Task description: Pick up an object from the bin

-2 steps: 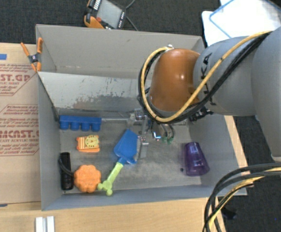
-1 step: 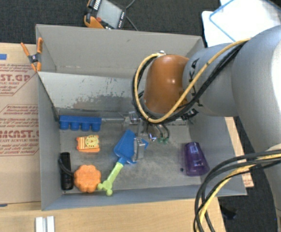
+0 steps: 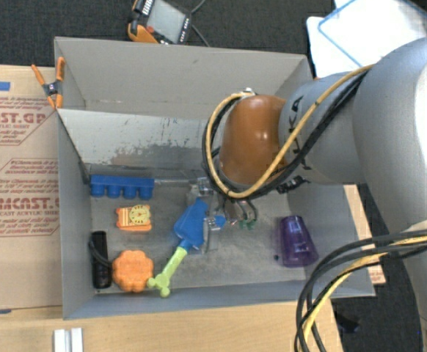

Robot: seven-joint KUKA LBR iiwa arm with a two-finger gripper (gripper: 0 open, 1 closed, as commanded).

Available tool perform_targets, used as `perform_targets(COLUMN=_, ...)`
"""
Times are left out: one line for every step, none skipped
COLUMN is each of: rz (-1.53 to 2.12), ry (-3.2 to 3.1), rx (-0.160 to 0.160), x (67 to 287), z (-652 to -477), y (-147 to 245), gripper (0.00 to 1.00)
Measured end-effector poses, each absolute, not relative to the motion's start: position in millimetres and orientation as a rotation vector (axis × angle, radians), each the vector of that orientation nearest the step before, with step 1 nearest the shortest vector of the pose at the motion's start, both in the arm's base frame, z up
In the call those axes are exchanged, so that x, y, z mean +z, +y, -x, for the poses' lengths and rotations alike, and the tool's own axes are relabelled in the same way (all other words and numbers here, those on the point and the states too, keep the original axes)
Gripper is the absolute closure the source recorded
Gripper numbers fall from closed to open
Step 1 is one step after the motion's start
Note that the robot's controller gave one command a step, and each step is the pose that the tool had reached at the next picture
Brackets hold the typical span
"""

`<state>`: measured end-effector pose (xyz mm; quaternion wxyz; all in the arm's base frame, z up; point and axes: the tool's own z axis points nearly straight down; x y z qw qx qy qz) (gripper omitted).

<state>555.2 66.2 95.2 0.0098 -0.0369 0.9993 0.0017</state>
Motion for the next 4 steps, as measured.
perform_targets(rz=0.334, ry=3.104, rx=0.004, x=90, z=-504.5, y=86, gripper=1.00)
perform_targets(rz=0.334, ry=3.104, rx=0.004, x=90, z=-504.5, y=86, gripper=1.00)
perform_targets(rz=0.346, ry=3.106, rx=0.003, x=193, z=-511.2, y=95, gripper=1.00)
perform_targets(rz=0.362, ry=3.102, rx=0.004, x=221, z=-507.4, y=93, gripper=1.00)
